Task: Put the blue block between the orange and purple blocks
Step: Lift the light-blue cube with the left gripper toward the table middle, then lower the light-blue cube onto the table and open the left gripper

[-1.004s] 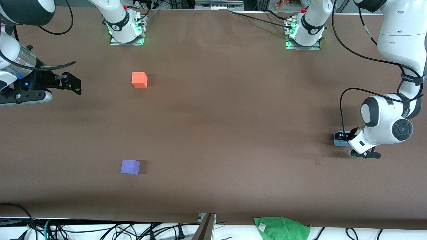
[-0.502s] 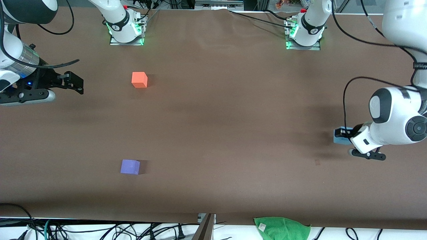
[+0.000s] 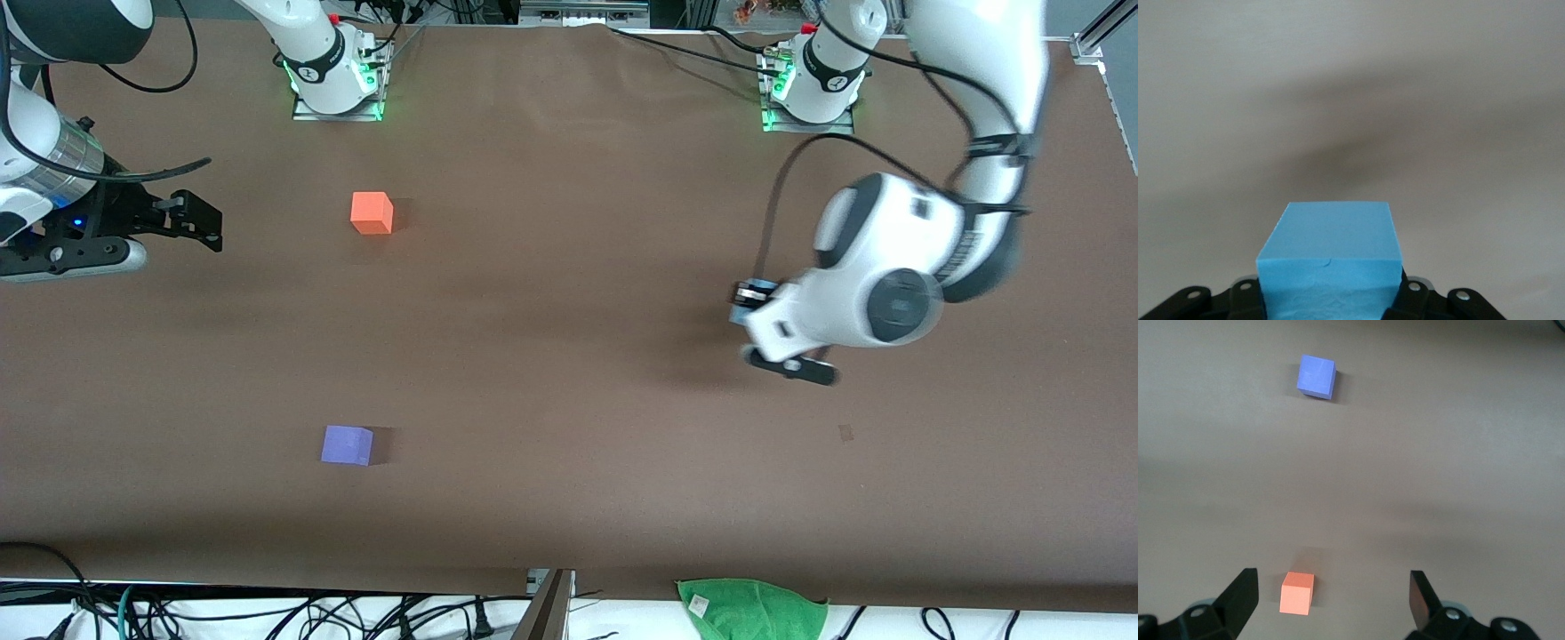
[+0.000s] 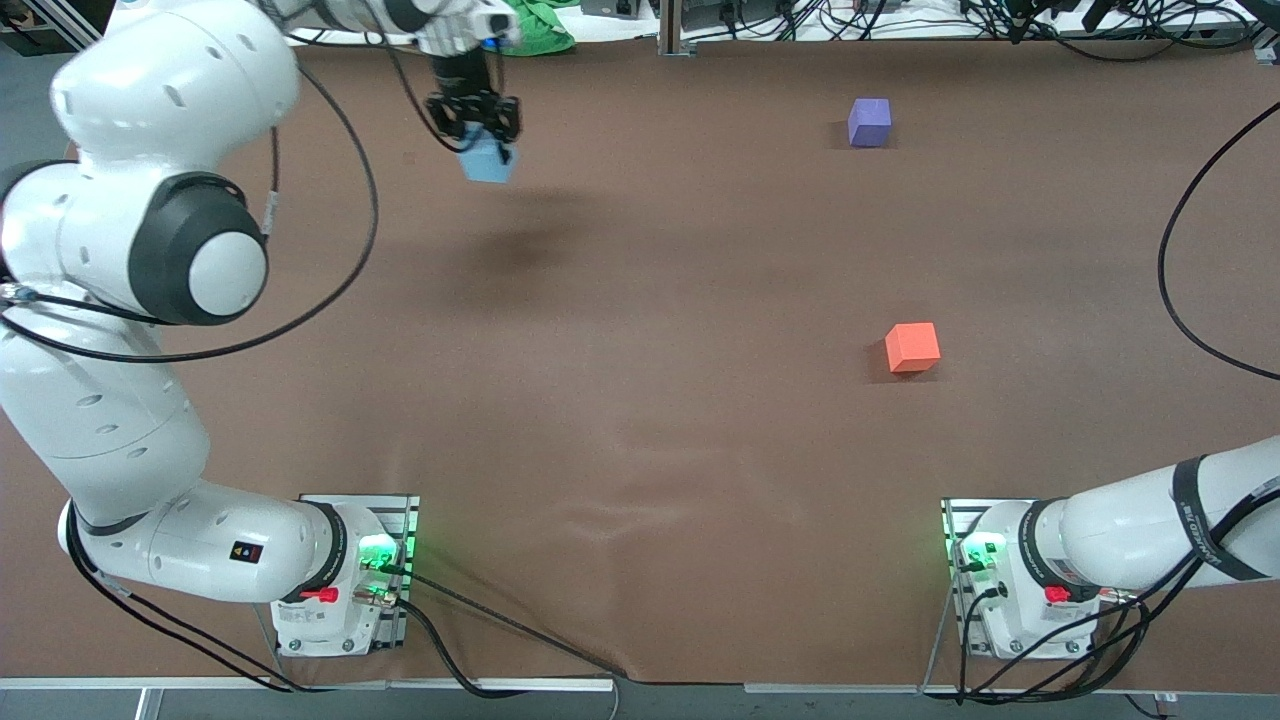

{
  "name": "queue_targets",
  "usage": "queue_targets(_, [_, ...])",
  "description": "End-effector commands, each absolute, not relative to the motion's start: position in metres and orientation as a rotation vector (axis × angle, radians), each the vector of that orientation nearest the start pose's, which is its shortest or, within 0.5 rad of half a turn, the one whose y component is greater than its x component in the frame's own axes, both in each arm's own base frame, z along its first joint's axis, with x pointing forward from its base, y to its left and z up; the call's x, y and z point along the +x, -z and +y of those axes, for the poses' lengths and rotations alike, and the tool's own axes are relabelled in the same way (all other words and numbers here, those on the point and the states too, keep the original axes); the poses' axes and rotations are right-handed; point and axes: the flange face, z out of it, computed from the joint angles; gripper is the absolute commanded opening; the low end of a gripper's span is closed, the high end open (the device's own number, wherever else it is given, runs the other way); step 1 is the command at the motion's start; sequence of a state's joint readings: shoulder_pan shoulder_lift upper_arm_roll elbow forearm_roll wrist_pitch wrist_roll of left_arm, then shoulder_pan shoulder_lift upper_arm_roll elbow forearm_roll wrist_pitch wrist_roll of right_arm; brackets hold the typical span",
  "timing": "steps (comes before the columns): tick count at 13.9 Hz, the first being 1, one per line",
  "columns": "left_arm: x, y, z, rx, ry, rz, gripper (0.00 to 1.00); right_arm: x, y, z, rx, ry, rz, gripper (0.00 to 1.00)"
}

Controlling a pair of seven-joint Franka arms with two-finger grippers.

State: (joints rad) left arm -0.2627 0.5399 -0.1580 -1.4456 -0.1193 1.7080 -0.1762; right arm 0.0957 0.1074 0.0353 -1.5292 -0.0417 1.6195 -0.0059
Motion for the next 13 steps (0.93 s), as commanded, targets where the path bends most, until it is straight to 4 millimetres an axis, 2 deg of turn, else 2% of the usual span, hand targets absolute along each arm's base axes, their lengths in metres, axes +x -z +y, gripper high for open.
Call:
queue_targets(1, [0.607, -0.330, -0.350, -3.257, -0.434, 0.228, 0.04, 0.586, -0.592, 0.069, -3.158, -0.015, -0.235, 1.00])
queue_targets(3, [0.582, -0.290, -0.417, -3.262, -0.347, 0.187, 0.04, 0.586, -0.592, 0.069, -3.159, -0.012, -0.235, 1.00])
queue_targets(5, [0.569, -0.262, -0.449, -3.284, -0.260, 0.098, 0.06, 0.585, -0.594, 0.071, -3.158, -0.005, -0.240, 1.00])
queue_targets(7, [0.555, -0.236, -0.471, -3.268, -0.207, 0.127, 0.06, 0.586, -0.594, 0.072, -3.158, -0.003, -0.242, 1.00])
queue_targets(9, [0.551, -0.217, -0.477, -3.255, -0.197, 0.085, 0.11, 0.586, -0.594, 0.073, -3.156, 0.000, -0.244, 1.00])
queue_targets(12, [0.544, -0.202, -0.482, -3.243, -0.219, 0.095, 0.15, 0.587, -0.595, 0.074, -3.154, 0.014, -0.244, 1.00])
queue_targets(13, [0.544, -0.201, -0.482, -3.244, -0.221, 0.088, 0.23, 0.587, -0.596, 0.074, -3.153, 0.024, -0.244, 1.00])
